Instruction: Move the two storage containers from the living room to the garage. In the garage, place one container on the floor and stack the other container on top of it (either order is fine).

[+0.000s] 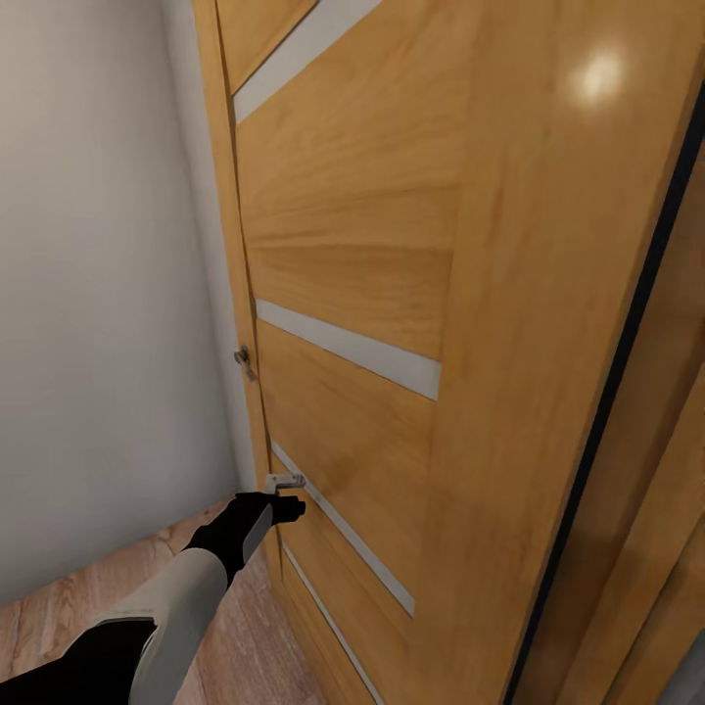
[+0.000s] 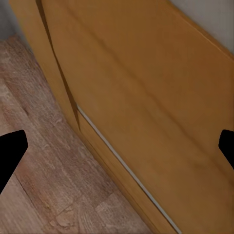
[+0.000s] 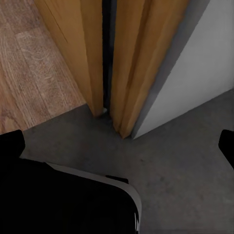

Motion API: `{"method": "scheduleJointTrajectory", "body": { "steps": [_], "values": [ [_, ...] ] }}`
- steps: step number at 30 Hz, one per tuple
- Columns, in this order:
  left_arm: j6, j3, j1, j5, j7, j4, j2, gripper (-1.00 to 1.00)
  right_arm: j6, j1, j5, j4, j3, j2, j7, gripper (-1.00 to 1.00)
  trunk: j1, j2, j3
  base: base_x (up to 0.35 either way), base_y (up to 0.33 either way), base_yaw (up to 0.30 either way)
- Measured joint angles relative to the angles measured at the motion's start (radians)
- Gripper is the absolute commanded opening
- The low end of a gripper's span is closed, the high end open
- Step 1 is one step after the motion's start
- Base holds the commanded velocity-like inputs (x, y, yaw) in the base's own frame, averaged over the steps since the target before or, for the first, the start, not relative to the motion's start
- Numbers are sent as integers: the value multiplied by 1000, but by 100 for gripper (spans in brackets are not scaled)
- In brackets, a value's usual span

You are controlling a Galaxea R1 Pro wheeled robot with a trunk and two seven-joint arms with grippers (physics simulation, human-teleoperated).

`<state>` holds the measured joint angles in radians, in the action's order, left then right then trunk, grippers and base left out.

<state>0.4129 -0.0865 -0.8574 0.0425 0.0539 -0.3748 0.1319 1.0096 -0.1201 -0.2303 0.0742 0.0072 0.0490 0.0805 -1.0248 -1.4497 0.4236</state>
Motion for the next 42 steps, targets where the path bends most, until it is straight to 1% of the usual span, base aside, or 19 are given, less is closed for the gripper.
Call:
{"method": "scheduleJointTrajectory", "body": {
  "steps": [32,34,38,39,40,42],
  "values": [
    [1,0,0,2,0,0,0,100,2,0,-1,0,0,0,0,100,0,0,0,0,0,3],
    [1,-2,0,8,-1,-2,5,100,2,0,-1,0,0,0,0,100,0,0,0,0,0,133],
    [1,-2,1,8,-1,-2,36,100,1,0,-1,1,0,0,0,100,0,0,0,0,0,223],
    [0,-2,1,-9,-5,-2,41,100,1,0,-1,1,0,0,0,100,0,0,0,0,0,259],
    [-1,-2,0,-19,-7,-3,41,100,1,0,0,1,0,0,0,100,0,0,0,0,0,276],
    [-1,-2,0,-19,-7,-3,41,100,0,0,0,1,0,0,0,100,0,0,0,0,0,283]
  ]
}}
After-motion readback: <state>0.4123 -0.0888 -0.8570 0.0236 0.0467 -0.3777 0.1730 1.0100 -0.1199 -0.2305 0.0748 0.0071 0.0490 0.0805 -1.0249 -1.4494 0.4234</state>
